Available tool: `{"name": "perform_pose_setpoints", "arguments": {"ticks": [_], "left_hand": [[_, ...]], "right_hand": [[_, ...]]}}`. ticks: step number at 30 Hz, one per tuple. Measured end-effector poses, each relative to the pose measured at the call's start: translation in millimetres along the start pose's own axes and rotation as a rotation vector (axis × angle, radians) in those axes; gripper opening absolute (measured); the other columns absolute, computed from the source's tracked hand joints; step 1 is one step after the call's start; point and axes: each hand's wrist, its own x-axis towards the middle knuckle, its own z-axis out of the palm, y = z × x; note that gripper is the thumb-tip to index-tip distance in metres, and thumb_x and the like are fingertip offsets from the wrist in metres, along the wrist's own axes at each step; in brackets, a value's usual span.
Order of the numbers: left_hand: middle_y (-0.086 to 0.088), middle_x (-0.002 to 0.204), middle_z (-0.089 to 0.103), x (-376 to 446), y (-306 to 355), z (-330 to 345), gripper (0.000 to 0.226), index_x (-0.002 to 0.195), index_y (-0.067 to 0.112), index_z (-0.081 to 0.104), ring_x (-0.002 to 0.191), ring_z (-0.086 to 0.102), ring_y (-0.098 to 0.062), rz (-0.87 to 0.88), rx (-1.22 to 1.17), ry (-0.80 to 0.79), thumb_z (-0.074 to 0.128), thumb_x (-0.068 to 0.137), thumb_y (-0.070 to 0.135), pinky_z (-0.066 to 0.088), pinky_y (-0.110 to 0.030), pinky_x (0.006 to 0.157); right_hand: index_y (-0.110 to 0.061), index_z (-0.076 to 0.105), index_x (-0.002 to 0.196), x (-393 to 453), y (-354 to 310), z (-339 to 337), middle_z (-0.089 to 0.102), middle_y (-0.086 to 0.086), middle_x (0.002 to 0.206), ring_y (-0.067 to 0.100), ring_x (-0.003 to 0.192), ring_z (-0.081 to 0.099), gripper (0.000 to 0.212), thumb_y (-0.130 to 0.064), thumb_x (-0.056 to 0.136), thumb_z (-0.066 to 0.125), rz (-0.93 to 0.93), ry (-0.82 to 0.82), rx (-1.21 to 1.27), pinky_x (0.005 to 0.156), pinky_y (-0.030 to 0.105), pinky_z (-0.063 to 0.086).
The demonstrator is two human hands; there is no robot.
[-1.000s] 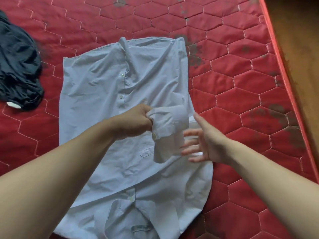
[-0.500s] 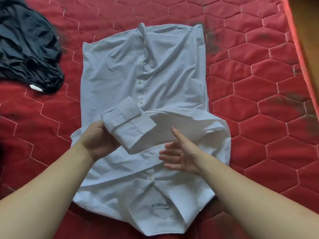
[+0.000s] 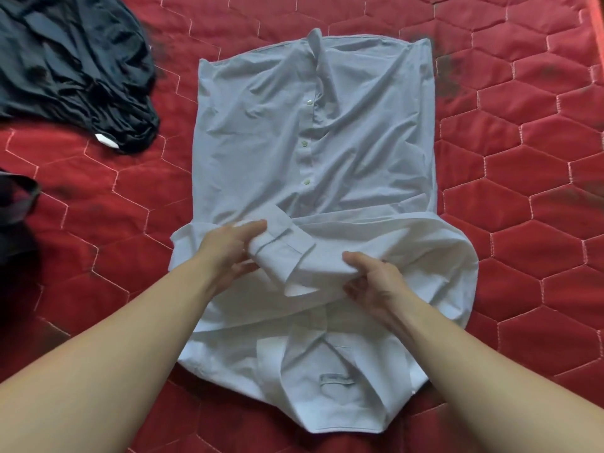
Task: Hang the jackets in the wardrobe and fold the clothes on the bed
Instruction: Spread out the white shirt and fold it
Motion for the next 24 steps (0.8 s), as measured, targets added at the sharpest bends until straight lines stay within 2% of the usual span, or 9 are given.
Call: {"name": "perform_pose_setpoints", "arguments": {"ticks": [2,5,10,12,15,17,19,22,24], "left_hand": [[-0.008,0.104,0.067,0.4,7.7,4.9,0.033,0.104,0.02,0.06,0.085,0.064,-0.021,0.027,-0.074,-0.036,0.058,0.084,-0.007,0.057,-0.028,0.058],[-0.008,0.102,0.067,2.8,11.4,5.9,0.062,0.119,0.016,0.061,0.085,0.064,-0.02,0.083,0.001,-0.177,0.04,0.075,-0.022,0.056,-0.028,0.06],[0.007,0.077,0.068,7.9,6.3,1.1,0.041,0.072,0.026,0.072,0.072,0.06,-0.008,0.372,0.847,-0.113,0.047,0.08,-0.005,0.047,-0.018,0.064],[0.006,0.077,0.067,8.2,4.6,1.1,0.041,0.062,0.026,0.069,0.072,0.059,-0.01,0.399,0.954,-0.053,0.047,0.08,-0.003,0.045,-0.017,0.061],[-0.002,0.078,0.071,2.4,7.6,1.0,0.039,0.067,0.019,0.069,0.074,0.068,-0.023,0.156,0.397,-0.074,0.044,0.086,-0.005,0.055,-0.027,0.065],[-0.012,0.1,0.071,-2.0,11.1,-2.1,0.029,0.087,0.008,0.07,0.078,0.072,-0.035,0.024,0.098,-0.117,0.041,0.089,0.005,0.06,-0.039,0.067],[-0.015,0.116,0.065,-4.1,11.4,-6.3,0.035,0.109,0.006,0.063,0.081,0.071,-0.04,-0.026,0.043,-0.121,0.042,0.091,0.027,0.059,-0.047,0.071],[-0.012,0.114,0.069,-4.0,10.4,-8.2,0.066,0.122,0.015,0.057,0.095,0.07,-0.032,-0.095,0.083,-0.155,0.061,0.079,0.064,0.058,-0.048,0.078],[-0.009,0.098,0.071,-7.6,8.8,-9.8,0.051,0.105,0.012,0.064,0.082,0.071,-0.025,-0.082,0.224,-0.237,0.075,0.069,0.047,0.059,-0.04,0.072]], "right_hand": [[-0.017,0.06,0.094,0.0,-7.4,-2.4,0.067,0.001,0.076,0.014,0.062,0.062,0.015,-0.012,0.083,0.068,-0.006,0.002,0.137,0.048,0.021,0.048],[-0.02,0.062,0.082,-3.1,-19.6,-6.9,0.069,-0.005,0.065,0.007,0.052,0.064,0.008,-0.014,0.086,0.066,-0.026,0.0,0.297,0.045,0.015,0.047],[-0.02,0.058,0.082,-6.7,-16.9,-13.8,0.057,-0.007,0.054,0.005,0.037,0.046,0.013,-0.029,0.091,0.058,0.018,-0.038,0.306,0.032,0.013,0.025],[-0.02,0.056,0.079,-8.6,-13.5,-15.2,0.052,-0.006,0.051,0.006,0.036,0.043,0.016,-0.029,0.091,0.058,0.037,-0.058,0.347,0.033,0.013,0.023],[-0.018,0.06,0.08,-13.5,-6.6,-16.1,0.057,-0.006,0.057,0.008,0.047,0.048,0.012,-0.026,0.09,0.059,0.049,-0.083,0.386,0.04,0.015,0.028],[-0.017,0.063,0.081,-15.5,-4.7,-20.1,0.06,-0.006,0.063,0.009,0.054,0.047,0.011,-0.024,0.089,0.061,0.049,-0.073,0.473,0.048,0.019,0.028],[-0.019,0.066,0.08,-16.7,-6.5,-26.5,0.062,-0.008,0.066,0.008,0.056,0.046,0.01,-0.026,0.088,0.063,0.02,-0.063,0.596,0.051,0.019,0.025],[-0.02,0.067,0.087,-18.2,-7.1,-32.0,0.063,-0.009,0.068,0.006,0.056,0.047,0.01,-0.029,0.087,0.064,-0.023,-0.071,0.648,0.043,0.016,0.028],[-0.017,0.067,0.089,-18.4,-4.5,-32.5,0.064,-0.009,0.066,0.005,0.054,0.048,0.009,-0.026,0.087,0.064,-0.016,-0.068,0.624,0.04,0.015,0.028]]}}
